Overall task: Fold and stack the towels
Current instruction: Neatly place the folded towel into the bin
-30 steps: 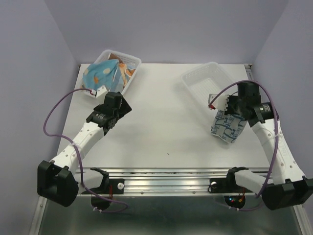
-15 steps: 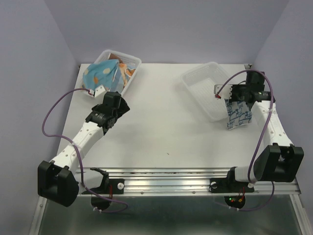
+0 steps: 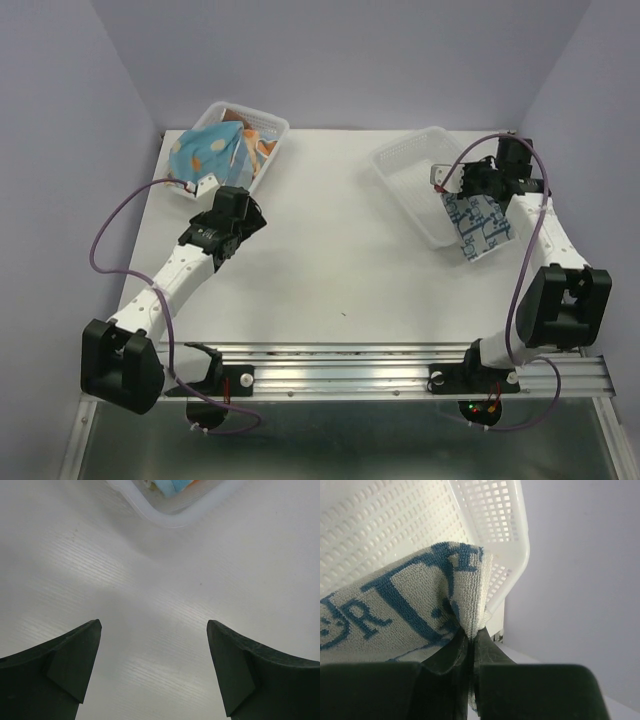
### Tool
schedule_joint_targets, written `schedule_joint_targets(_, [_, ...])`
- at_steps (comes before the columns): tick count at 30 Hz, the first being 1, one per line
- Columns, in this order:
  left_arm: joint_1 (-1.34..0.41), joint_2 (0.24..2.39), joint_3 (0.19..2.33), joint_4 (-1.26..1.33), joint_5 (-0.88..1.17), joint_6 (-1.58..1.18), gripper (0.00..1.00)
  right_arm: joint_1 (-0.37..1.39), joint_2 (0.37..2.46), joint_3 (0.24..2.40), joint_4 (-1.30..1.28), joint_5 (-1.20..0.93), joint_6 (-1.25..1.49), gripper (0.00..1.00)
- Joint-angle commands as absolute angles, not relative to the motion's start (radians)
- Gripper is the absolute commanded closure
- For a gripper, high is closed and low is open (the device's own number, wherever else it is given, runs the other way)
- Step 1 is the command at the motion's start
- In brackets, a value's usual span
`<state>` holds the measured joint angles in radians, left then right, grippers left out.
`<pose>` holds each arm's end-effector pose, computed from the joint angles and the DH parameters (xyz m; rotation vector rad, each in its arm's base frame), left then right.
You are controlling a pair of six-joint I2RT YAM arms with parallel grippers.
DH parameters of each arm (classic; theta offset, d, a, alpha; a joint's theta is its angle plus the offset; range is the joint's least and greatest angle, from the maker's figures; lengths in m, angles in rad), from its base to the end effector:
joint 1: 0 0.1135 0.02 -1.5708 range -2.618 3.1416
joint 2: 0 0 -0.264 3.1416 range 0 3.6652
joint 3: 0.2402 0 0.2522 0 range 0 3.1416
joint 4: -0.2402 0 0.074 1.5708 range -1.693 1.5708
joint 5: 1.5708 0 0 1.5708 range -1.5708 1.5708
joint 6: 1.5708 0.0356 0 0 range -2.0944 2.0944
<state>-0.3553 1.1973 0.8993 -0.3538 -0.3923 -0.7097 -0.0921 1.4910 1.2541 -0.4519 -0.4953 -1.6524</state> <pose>0.2489 -0.0778 0.2799 -0.5899 2.0893 -0.1729 0.3326 -0.0137 0.3105 -1.7196 1.3676 -0.4338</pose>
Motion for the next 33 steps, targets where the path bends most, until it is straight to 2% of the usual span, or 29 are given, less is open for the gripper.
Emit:
schedule_joint_targets(1, [-0.345, 1.203, 0.948, -0.324, -0.402, -0.684, 0.01, -0.087, 1.523, 1.247, -0.252, -0.581, -1.608, 0.99])
schedule_joint_targets(28, [-0.331, 1.267, 0.968, -0.278, -0.414, -0.657, 0.01, -0.028, 1.801, 1.227, -0.009, -0.583, -1.486, 0.99])
schedule_joint_targets(29, [-0.33, 1.269, 0.968, -0.275, -0.414, -0.655, 0.01, -0.025, 1.807, 1.233, 0.023, -0.583, -1.477, 0.95])
schedule_joint_targets(30, [-0.33, 1.27, 0.968, -0.275, -0.414, -0.653, 0.01, -0.025, 1.81, 1.236, 0.028, -0.583, -1.468, 0.85])
schedule_joint_targets(31, [-0.328, 1.272, 0.971, -0.275, -0.414, -0.653, 0.01, -0.023, 1.812, 1.239, 0.032, -0.58, -1.445, 0.65])
schedule_joint_targets(32, [-0.328, 1.276, 0.971, -0.276, -0.414, -0.653, 0.01, -0.021, 1.812, 1.241, 0.032, -0.577, -1.443, 0.01])
schedule_joint_targets(33, [-0.327, 1.278, 0.979, -0.282, -0.417, -0.653, 0.01, -0.02, 1.81, 1.241, 0.04, -0.565, -1.433, 0.0])
